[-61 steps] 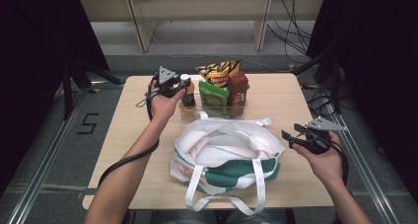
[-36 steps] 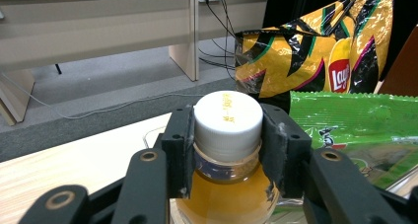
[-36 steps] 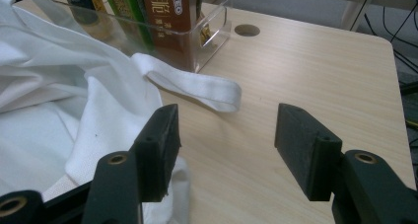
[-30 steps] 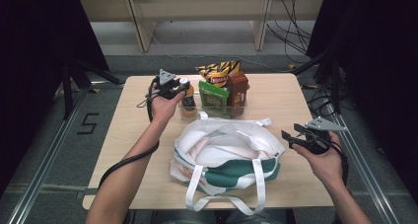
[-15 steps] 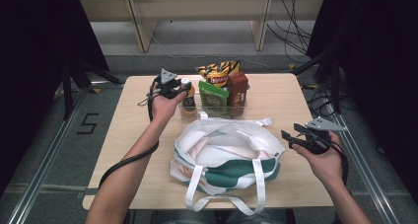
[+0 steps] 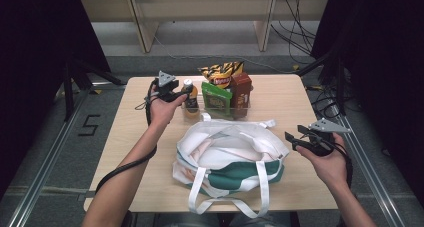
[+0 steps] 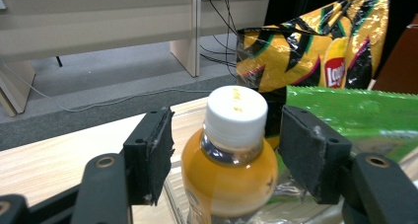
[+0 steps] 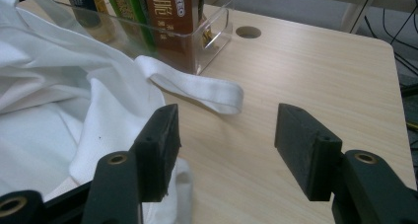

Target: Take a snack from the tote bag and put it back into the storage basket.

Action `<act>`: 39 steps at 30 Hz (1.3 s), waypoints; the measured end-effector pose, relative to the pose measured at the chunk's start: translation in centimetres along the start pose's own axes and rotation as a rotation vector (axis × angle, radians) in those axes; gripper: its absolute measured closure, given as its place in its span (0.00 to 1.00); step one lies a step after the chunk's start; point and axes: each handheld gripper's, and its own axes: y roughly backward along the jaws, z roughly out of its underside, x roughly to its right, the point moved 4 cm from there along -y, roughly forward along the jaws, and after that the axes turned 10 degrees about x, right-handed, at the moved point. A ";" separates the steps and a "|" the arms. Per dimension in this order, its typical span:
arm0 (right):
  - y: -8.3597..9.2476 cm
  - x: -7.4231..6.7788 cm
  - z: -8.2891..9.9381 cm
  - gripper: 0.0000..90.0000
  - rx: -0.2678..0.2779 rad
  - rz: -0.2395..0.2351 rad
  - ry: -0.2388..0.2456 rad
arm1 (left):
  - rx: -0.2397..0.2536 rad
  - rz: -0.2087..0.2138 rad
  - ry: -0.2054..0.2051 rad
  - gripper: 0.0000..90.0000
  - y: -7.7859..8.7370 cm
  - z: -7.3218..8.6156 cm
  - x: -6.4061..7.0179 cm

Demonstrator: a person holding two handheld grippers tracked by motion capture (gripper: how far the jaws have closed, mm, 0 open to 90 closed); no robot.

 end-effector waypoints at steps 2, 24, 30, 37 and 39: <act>-0.1 0.0 0.0 0.48 0.005 -0.002 0.007 | 0.005 0.003 0.008 0.41 0.4 0.0 0.2; -0.2 0.1 0.1 0.48 0.000 -0.003 0.003 | 0.019 0.018 0.022 0.40 5.8 0.3 1.5; -0.3 0.3 0.0 0.48 0.010 0.006 0.007 | 0.033 0.024 0.033 0.40 7.1 0.3 1.9; 0.0 -0.1 0.0 0.48 -0.007 0.011 -0.037 | 0.034 0.055 0.010 0.40 8.5 0.4 2.5; 0.0 0.0 -0.1 0.48 0.004 0.007 -0.024 | 0.030 0.055 0.015 0.40 8.9 0.5 2.8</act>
